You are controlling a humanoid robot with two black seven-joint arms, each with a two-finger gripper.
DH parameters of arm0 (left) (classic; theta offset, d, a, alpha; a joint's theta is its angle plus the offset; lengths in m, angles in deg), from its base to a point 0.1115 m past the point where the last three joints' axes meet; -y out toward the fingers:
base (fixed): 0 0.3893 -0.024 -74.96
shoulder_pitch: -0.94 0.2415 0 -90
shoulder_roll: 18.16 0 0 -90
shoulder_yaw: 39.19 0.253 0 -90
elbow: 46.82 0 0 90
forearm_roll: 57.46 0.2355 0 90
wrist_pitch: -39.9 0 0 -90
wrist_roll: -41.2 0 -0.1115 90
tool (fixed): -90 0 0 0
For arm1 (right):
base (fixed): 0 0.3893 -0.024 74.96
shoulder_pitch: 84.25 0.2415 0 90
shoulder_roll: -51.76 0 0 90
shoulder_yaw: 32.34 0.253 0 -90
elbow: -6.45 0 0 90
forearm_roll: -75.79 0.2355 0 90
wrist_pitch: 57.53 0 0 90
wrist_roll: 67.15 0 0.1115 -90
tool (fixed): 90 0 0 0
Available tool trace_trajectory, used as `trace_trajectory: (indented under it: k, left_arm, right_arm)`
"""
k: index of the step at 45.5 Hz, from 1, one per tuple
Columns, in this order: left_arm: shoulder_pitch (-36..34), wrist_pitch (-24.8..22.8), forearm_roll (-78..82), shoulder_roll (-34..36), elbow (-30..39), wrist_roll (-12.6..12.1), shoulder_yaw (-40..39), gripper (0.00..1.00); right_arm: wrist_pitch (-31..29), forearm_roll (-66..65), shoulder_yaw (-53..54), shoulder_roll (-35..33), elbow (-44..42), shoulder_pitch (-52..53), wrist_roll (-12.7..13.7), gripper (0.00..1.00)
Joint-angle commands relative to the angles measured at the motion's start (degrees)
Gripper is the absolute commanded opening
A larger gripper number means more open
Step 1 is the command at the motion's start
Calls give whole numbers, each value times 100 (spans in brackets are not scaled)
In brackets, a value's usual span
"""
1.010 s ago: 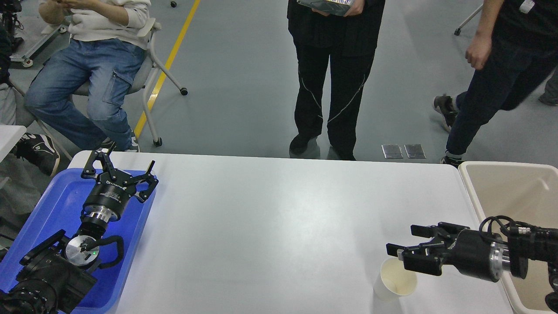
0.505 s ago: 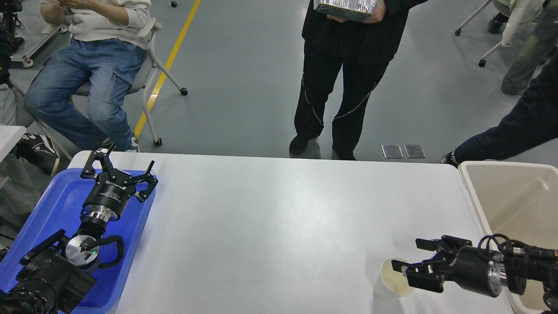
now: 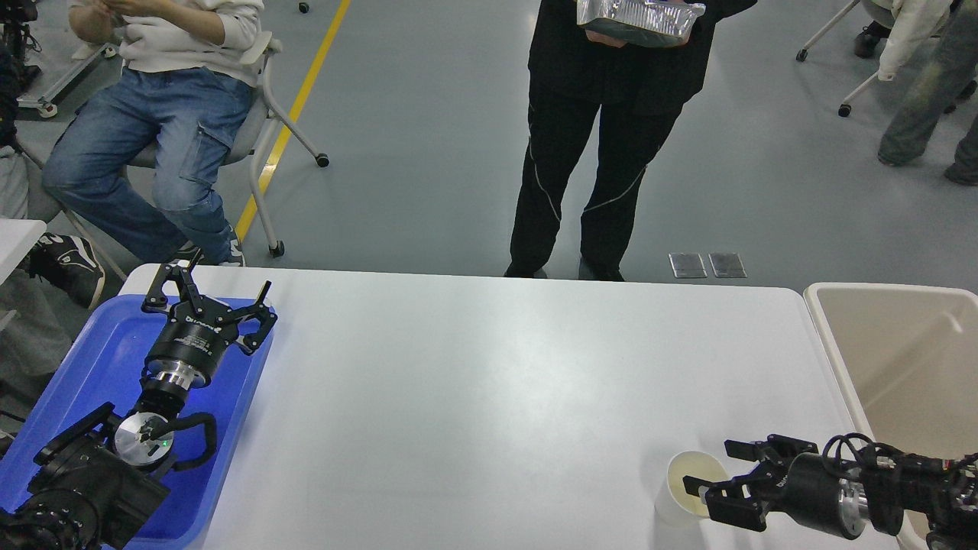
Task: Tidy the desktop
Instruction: 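Close the right gripper around the white paper cup, then lift the white paper cup with the right gripper over the beige bin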
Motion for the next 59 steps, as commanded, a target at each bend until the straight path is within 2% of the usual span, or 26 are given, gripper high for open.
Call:
trace_trajectory:
  k: [1, 8, 13, 15, 18, 19, 22, 59]
  left_arm:
    - [0, 0, -3, 0, 0, 0, 0, 100]
    - [0, 0, -3, 0, 0, 0, 0, 100]
    - [0, 0, -3, 0, 0, 0, 0, 100]
    - [0, 0, -3, 0, 0, 0, 0, 100]
    - [0, 0, -3, 0, 0, 0, 0, 100]
    - [0, 0, 6, 0, 0, 0, 0, 100]
    - [0, 0, -3, 0, 0, 0, 0, 100]
    - [0, 0, 6, 0, 0, 0, 0, 100]
  right_arm:
    - [41, 7, -62, 172, -274, 27, 0, 97]
    - [93, 16, -70, 172, -283, 18, 0, 94]
    - [120, -2, -105, 181, -283, 18, 0, 82]
    - [120, 7, -106, 198, -283, 18, 0, 68]
    - [120, 33, -106, 199, -283, 27, 9, 25]
    - [120, 33, -106, 190, -283, 27, 9, 15]
    - [120, 42, -106, 190, -266, 36, 9, 1]
    - [120, 95, -53, 120, -99, 150, 9, 0]
